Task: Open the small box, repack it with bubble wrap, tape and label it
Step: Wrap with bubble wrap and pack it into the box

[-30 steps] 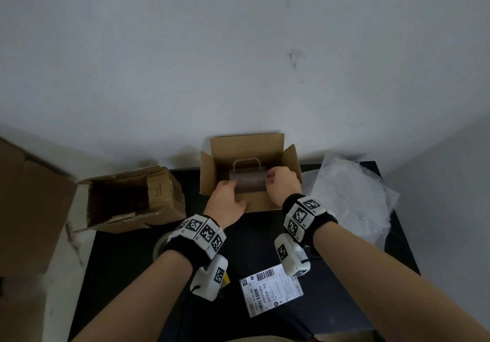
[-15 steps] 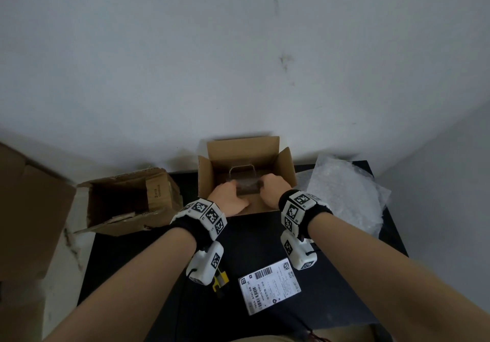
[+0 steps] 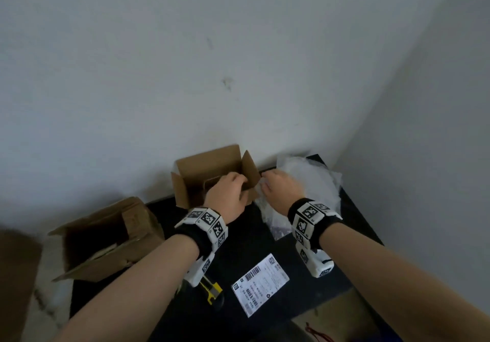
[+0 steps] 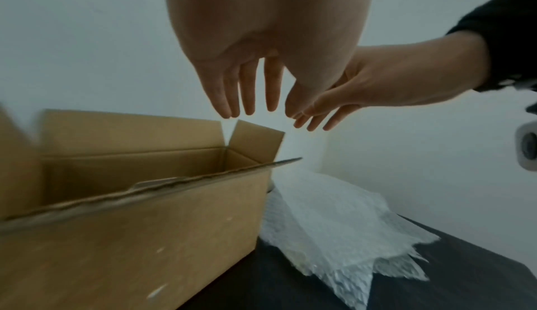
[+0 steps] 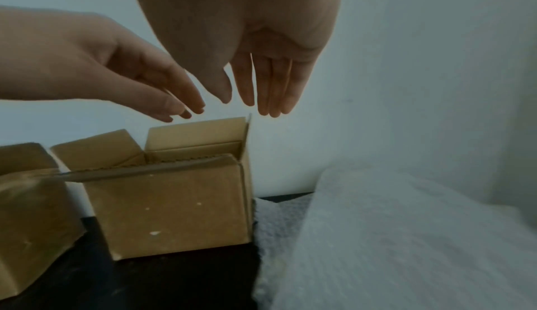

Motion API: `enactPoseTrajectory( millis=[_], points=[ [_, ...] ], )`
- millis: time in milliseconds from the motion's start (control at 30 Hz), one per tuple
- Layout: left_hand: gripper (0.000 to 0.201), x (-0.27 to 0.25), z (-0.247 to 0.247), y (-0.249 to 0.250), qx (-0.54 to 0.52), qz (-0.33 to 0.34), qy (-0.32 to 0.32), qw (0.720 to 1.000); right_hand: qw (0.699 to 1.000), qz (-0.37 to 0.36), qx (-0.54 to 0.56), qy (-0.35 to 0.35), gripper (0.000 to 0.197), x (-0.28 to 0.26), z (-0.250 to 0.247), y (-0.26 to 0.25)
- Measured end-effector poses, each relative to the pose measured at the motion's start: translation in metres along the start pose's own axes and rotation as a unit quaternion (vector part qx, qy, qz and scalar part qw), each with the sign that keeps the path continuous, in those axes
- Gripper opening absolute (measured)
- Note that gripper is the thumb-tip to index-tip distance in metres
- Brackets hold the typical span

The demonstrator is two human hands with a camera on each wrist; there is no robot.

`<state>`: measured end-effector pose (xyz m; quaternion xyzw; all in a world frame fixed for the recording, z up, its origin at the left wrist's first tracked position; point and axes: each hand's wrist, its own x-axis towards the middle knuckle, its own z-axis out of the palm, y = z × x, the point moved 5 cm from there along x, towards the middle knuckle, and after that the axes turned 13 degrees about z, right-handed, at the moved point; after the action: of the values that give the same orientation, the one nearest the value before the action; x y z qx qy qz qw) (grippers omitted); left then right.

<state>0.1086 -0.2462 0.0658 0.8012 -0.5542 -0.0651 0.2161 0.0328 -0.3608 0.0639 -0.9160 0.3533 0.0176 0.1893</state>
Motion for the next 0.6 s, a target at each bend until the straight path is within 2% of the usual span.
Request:
enactPoseTrajectory(
  millis=[133,233,433,600],
  points=[
    [0.031,0.018,0.022,0.041,0.024,0.116,-0.034,0.992,0.998,0.062,-0.013,0.005,0.034,-0.011,-0.007,0.05],
    [0.03,0.029,0.046,0.065,0.021,0.144,-0.051,0.988,0.995,0.103,-0.017,0.001,0.034,-0.017,-0.008,0.087],
    [0.034,0.049,0.106,0.08,0.013,0.083,-0.124,0.989,0.989,0.139,-0.017,-0.038,0.037,-0.015,0.006,0.156],
    [0.037,0.06,0.149,0.063,-0.008,-0.041,-0.198,0.979,0.989,0.091,-0.026,-0.118,0.05,0.0,0.03,0.199]
  ],
)
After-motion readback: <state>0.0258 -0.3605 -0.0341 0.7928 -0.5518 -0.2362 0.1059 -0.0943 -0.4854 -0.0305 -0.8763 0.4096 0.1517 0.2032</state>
